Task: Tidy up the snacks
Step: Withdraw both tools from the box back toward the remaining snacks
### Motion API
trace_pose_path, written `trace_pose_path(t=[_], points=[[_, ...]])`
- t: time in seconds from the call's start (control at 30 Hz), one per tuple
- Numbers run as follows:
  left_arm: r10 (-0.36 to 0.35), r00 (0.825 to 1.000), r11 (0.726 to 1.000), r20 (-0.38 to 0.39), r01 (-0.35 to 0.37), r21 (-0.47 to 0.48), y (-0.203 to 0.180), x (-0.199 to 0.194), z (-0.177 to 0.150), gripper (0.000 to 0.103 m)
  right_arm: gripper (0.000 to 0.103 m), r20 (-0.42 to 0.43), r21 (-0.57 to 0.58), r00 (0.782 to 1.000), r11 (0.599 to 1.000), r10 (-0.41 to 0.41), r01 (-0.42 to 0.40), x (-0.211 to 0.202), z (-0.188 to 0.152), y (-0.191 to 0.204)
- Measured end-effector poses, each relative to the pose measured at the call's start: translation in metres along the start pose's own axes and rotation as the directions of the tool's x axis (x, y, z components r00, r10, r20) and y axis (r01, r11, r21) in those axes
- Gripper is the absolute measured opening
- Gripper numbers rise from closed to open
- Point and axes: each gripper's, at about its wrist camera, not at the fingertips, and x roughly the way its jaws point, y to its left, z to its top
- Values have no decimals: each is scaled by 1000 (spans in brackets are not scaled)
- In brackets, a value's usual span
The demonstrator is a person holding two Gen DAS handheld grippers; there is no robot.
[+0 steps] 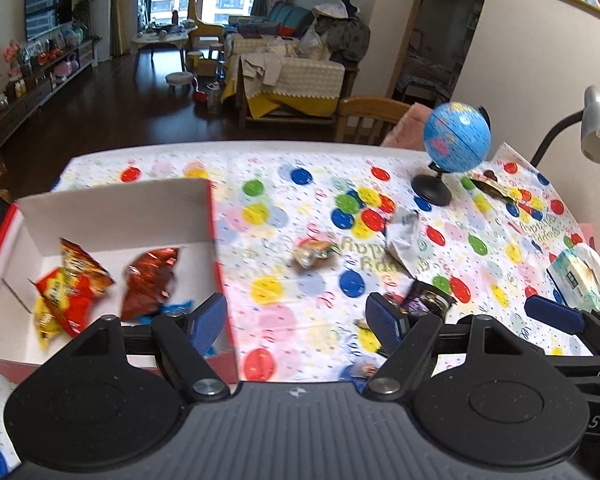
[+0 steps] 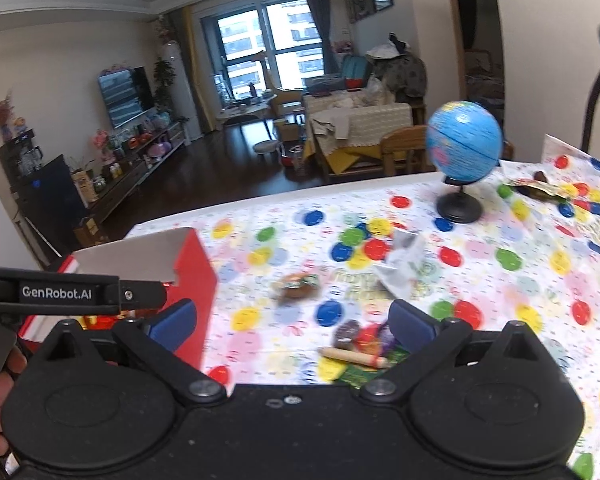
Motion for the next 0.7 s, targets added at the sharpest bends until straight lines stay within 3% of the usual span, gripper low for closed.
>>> trace_pose_path(t=[0.33,0.7], points=[[19,999,1000,-45,-20,-23,-35,46,6,76,103,-32,26,998,998,-55,56,13,-7,-62],[57,993,997,-102,-62,-42,-47,108,22,76,100,-115,-2,989,995,-96,96,61,-12,-112]])
